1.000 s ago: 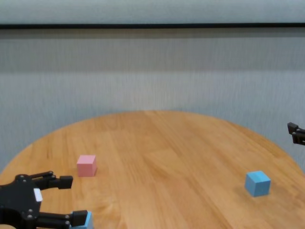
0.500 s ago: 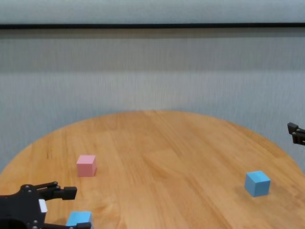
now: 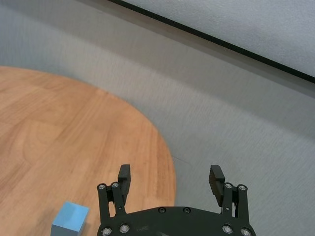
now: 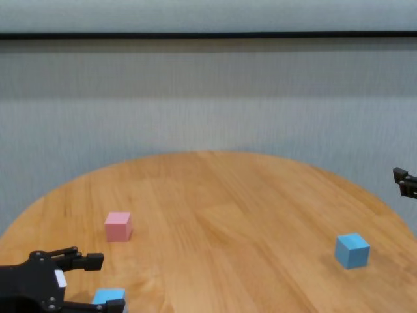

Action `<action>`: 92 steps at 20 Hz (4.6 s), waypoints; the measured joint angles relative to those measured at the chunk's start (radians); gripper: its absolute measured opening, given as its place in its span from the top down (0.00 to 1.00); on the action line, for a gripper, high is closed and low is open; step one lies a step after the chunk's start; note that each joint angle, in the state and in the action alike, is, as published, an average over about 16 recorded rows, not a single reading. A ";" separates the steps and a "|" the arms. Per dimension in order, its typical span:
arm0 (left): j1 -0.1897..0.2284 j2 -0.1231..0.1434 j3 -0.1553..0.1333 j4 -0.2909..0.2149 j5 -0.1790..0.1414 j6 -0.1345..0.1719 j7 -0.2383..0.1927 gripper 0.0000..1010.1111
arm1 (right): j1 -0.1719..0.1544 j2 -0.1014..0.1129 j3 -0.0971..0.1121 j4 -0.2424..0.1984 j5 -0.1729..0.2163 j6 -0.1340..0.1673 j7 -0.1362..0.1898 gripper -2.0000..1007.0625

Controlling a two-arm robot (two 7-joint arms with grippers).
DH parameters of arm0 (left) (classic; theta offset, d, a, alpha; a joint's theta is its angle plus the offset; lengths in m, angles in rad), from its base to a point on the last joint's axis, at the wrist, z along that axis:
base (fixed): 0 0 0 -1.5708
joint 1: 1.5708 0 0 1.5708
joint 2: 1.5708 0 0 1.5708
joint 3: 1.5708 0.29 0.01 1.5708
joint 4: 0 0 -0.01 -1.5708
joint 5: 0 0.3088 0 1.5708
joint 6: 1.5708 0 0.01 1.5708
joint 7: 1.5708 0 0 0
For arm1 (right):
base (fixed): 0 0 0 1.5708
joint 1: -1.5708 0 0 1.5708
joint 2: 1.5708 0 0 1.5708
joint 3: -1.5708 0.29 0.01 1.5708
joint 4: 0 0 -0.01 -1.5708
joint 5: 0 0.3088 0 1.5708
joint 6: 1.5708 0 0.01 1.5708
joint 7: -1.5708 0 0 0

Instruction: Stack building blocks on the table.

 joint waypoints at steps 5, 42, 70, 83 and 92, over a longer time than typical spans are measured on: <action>-0.004 -0.005 0.001 0.008 0.007 0.002 0.000 0.01 | 0.000 0.000 0.000 0.000 0.000 0.000 0.000 0.00; -0.030 -0.007 0.035 0.016 0.039 0.037 -0.011 0.01 | 0.000 0.000 0.000 0.000 0.000 0.000 0.000 0.00; -0.013 0.004 0.051 -0.004 0.056 0.019 -0.008 0.31 | 0.000 0.000 0.000 0.000 0.000 0.000 0.000 0.00; -0.017 -0.002 0.025 -0.011 0.056 0.021 0.035 0.60 | 0.000 0.000 0.000 0.000 0.000 0.000 0.000 0.00; -0.035 -0.025 0.003 -0.047 0.104 0.029 0.117 0.61 | 0.000 0.000 0.000 0.000 0.000 0.000 0.000 0.00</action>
